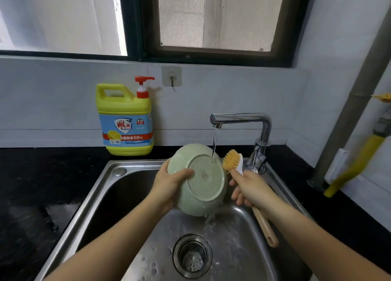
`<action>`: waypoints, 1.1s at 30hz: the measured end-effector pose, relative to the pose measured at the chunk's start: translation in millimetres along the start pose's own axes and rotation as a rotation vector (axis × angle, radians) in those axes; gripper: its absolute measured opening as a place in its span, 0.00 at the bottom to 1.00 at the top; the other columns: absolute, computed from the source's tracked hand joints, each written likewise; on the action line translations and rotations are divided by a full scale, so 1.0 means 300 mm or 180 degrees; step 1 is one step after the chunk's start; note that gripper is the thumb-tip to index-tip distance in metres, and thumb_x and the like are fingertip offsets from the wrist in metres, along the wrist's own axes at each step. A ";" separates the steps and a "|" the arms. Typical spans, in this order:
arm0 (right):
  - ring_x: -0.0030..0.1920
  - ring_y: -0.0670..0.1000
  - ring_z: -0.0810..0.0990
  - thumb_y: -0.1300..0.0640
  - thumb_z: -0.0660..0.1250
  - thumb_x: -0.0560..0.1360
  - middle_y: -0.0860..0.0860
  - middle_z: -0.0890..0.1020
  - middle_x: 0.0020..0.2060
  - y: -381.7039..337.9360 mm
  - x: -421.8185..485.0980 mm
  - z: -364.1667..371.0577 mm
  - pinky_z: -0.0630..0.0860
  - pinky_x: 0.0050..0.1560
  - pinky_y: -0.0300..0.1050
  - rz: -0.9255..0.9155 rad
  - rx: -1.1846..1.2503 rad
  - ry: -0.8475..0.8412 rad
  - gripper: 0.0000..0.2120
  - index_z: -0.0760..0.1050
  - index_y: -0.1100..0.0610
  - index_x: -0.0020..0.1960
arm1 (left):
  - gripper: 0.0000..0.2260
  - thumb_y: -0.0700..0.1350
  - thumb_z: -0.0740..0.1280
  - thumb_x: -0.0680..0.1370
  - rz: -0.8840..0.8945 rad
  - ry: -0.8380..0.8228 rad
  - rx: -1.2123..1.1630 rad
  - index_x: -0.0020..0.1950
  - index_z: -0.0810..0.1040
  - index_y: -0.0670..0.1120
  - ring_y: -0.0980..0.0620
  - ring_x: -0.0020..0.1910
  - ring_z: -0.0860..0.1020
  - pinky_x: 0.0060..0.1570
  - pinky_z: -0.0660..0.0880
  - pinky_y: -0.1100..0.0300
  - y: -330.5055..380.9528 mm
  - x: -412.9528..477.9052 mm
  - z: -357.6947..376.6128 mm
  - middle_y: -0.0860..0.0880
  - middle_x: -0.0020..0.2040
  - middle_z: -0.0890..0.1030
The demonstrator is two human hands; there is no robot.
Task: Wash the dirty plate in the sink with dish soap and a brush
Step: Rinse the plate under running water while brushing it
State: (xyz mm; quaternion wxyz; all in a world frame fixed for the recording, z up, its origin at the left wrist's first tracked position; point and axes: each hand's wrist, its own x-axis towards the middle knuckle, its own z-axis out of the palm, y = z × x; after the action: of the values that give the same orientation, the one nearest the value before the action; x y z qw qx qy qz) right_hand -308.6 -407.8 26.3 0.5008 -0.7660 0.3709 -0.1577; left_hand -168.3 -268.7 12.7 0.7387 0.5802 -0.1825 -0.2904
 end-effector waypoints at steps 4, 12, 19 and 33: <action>0.19 0.46 0.72 0.46 0.59 0.80 0.54 0.78 0.26 0.010 0.009 0.004 0.62 0.18 0.35 0.0319 0.0539 -0.0110 0.19 0.74 0.62 0.49 | 0.20 0.38 0.73 0.70 0.0642 -0.0158 0.0741 0.56 0.74 0.56 0.48 0.50 0.79 0.42 0.77 0.56 0.020 -0.014 -0.056 0.47 0.52 0.79; 0.20 0.47 0.71 0.42 0.62 0.76 0.61 0.82 0.36 0.029 0.026 0.051 0.61 0.14 0.33 0.0891 0.1752 -0.0443 0.24 0.74 0.64 0.56 | 0.19 0.47 0.71 0.70 0.2456 -0.0878 0.3559 0.59 0.73 0.55 0.56 0.45 0.78 0.42 0.74 0.64 0.018 -0.039 -0.112 0.55 0.50 0.80; 0.20 0.45 0.69 0.60 0.67 0.75 0.53 0.78 0.28 0.035 0.037 0.112 0.56 0.14 0.33 0.0855 0.1846 -0.0413 0.05 0.76 0.62 0.47 | 0.12 0.49 0.61 0.71 0.4095 -0.1358 0.4878 0.54 0.70 0.54 0.54 0.40 0.83 0.31 0.79 0.62 -0.019 -0.039 -0.130 0.54 0.50 0.83; 0.22 0.43 0.68 0.69 0.61 0.75 0.59 0.79 0.44 0.079 0.050 0.145 0.61 0.18 0.34 0.0398 0.1622 -0.0229 0.09 0.73 0.63 0.54 | 0.29 0.51 0.70 0.72 -0.0477 -0.0352 0.0686 0.70 0.65 0.53 0.46 0.50 0.82 0.42 0.81 0.52 -0.021 -0.088 -0.183 0.47 0.58 0.78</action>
State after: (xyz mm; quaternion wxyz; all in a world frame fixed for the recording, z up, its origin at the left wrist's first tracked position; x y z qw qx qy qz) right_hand -281.4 -395.6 -16.2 0.6992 -0.5958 0.3479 -0.1875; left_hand -156.5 -211.6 -5.7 0.6372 0.6513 -0.2092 -0.3549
